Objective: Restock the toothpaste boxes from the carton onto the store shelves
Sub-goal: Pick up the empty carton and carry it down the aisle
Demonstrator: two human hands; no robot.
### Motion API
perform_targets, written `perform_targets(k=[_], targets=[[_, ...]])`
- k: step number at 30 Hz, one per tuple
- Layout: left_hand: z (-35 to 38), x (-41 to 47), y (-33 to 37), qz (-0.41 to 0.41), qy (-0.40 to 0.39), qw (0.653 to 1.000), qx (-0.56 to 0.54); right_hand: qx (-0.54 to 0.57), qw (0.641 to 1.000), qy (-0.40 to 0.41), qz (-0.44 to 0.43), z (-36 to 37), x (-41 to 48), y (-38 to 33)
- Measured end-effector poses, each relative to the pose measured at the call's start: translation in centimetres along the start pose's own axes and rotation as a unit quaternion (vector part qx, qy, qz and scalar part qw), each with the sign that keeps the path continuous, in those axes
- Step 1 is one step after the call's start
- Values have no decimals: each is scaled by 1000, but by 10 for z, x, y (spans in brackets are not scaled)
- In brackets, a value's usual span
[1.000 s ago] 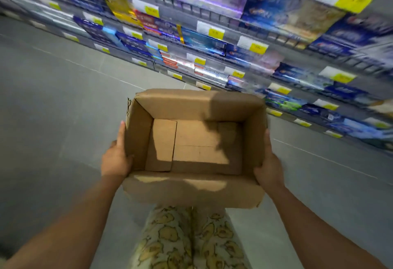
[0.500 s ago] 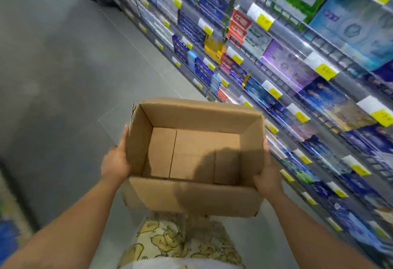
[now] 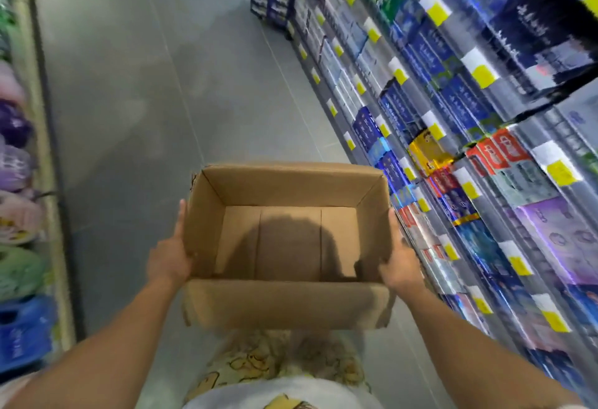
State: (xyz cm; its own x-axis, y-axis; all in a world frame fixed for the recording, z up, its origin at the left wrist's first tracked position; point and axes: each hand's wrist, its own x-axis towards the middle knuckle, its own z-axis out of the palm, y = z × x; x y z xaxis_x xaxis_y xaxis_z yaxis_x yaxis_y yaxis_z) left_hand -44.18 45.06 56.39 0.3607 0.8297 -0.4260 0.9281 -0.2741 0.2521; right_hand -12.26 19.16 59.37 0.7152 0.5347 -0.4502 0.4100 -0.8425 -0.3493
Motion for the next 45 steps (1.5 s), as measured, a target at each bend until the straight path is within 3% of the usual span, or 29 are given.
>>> perform_targets(k=[3, 11, 18, 23, 27, 35, 45], targets=[[-25, 31, -10, -44, 13, 999, 25, 10, 999, -8, -42, -4, 38, -46], [-72, 114, -29, -71, 51, 993, -79, -61, 994, -30, -86, -26, 138, -157], [-111, 208, -11, -103, 72, 987, -98, -87, 987, -55, -123, -45, 254, -238], [-145, 261, 1, -73, 107, 984, -122, -110, 982, -72, -136, -74, 323, -298], [-172, 301, 5, -106, 105, 978, -147, -117, 976, -67, -172, -84, 372, -347], [-226, 420, -19, -136, 84, 975, -153, -129, 976, -99, -148, -74, 466, -454], [-328, 555, -61, -167, 103, 969, -151, -94, 966, -83, -227, -65, 572, -612]])
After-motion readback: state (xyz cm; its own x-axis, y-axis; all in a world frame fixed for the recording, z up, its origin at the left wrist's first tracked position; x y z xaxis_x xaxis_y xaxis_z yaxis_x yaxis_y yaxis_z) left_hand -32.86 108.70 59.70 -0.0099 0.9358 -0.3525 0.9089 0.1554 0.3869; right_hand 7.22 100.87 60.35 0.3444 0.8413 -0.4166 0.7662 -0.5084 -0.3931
